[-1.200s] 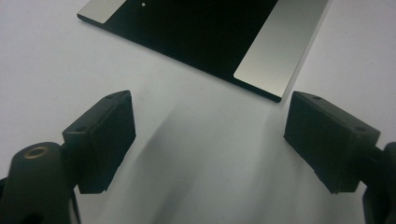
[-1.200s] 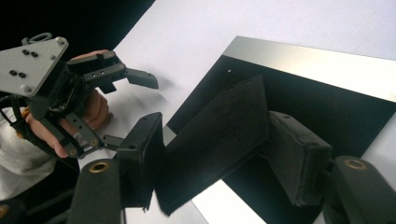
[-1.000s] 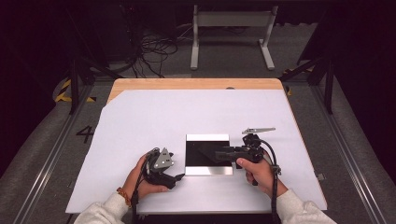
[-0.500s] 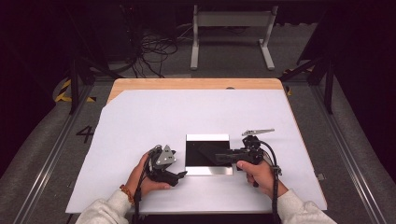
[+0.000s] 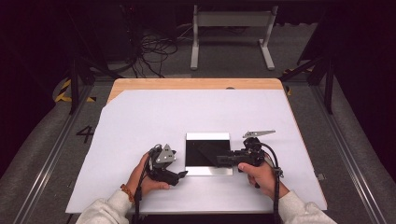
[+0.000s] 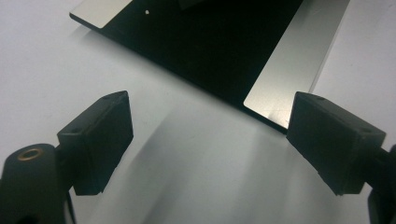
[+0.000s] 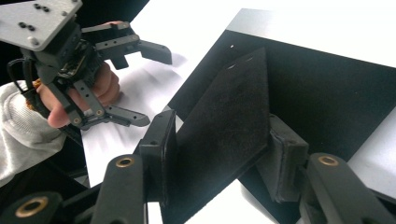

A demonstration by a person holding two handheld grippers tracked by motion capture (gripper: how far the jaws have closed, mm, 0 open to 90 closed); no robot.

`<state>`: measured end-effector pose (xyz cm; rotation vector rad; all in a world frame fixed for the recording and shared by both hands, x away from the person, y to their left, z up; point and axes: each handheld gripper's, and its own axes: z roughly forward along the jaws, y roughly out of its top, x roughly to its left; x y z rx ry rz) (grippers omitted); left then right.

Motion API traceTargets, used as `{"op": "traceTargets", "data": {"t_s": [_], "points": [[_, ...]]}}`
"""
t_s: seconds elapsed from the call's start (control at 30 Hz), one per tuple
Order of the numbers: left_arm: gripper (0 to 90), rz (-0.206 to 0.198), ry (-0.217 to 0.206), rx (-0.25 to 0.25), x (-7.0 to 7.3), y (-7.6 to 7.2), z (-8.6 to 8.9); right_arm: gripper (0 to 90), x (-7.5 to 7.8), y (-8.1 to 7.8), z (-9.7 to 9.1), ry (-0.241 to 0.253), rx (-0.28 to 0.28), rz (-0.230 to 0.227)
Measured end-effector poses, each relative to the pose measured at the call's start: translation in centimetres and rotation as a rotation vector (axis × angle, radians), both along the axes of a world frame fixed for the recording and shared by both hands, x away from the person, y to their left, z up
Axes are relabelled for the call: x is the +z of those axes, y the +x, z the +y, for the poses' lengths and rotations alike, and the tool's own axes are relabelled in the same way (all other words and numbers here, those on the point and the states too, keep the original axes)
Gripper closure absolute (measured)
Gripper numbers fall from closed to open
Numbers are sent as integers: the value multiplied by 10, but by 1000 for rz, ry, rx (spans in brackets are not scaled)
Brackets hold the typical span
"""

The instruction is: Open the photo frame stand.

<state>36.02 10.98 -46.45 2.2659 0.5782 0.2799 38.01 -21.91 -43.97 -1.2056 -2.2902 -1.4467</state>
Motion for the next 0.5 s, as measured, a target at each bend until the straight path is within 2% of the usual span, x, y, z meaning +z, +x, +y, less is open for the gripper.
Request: {"op": "traceTargets", "data": {"t_s": [0.4,0.5], "points": [[134,44,-43,-8,2,11,-10,549,2,-5,-2,-3,39,-50],[128,50,-41,-9,3,13,-12,553,2,-6,-3,-7,46,-63]]}}
